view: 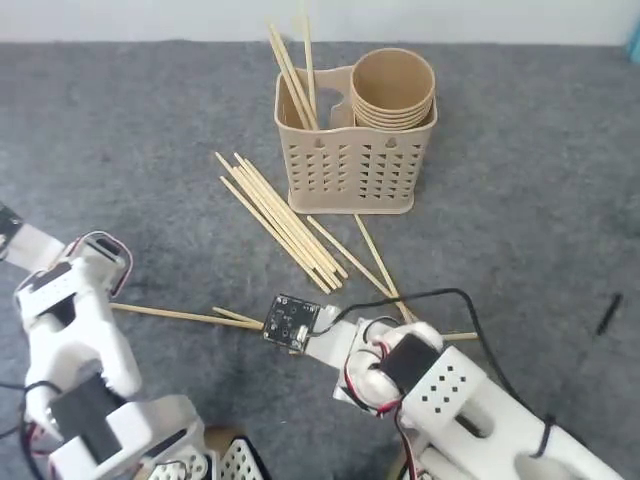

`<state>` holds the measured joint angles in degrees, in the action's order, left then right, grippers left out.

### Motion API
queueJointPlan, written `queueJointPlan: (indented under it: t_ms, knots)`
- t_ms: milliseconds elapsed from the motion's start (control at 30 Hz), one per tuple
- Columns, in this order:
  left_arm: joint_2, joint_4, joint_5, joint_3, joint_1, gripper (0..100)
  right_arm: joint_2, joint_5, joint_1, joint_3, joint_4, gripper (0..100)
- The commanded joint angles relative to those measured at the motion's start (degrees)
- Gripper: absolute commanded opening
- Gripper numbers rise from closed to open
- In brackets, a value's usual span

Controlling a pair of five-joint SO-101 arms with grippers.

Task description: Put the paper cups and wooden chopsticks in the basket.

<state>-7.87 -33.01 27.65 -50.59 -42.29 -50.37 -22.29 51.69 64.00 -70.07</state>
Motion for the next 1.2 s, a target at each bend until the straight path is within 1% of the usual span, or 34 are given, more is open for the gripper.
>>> queueJointPlan:
  t_ms: [0, 67, 233, 333, 400, 533, 633, 767, 833, 900, 967, 1167]
  knots:
    - [-0.09, 0.97, 0.26, 2.42, -0.44, 20, 3.91, -0.62, 0.48, 1.67, 7.52, 20.7]
    - [-0.09, 0.97, 0.26, 2.42, -0.44, 20, 8.13, -0.53, 0.48, 1.49, 11.21, 20.6]
    - [-0.09, 0.97, 0.26, 2.51, -0.44, 20, 17.8, -0.44, 0.48, 1.41, 22.37, 14.9]
    - [-0.09, 0.97, 0.26, 2.59, -0.44, 20, 22.55, -0.44, 0.31, 1.41, 27.21, 12.5]
    - [-0.09, 0.97, 0.26, 2.59, -0.35, 20, 24.22, -0.44, -0.57, 1.32, 28.35, 11.7]
    - [-0.09, 0.97, 0.26, 2.68, -0.35, 20, 25.19, -0.35, -1.01, -0.53, 27.03, 7.4]
    - [-0.09, 0.97, 0.26, 2.68, -0.35, 20, 25.27, -0.35, -1.01, -0.62, 26.95, 0.9]
    - [-0.09, 0.97, 0.26, 2.68, -0.35, 20, 24.31, 0.09, -1.19, -0.7, 26.33, 0.7]
    - [-0.09, 0.97, 0.26, 2.68, -0.35, 20, 22.55, 2.64, -1.19, -0.7, 26.24, 0.7]
    - [-0.09, 0.97, 0.26, 2.68, -0.35, 20, 19.21, 4.4, -1.71, -0.7, 25.27, 0.7]
    - [-0.09, 0.97, 0.26, 2.68, -0.35, 20, 14.29, 4.75, -2.51, -1.76, 22.11, 0.7]
    - [-0.09, 0.97, 0.26, 2.59, -0.35, 20, -5.41, 4.4, -7.16, -10.37, 7.96, 0.7]
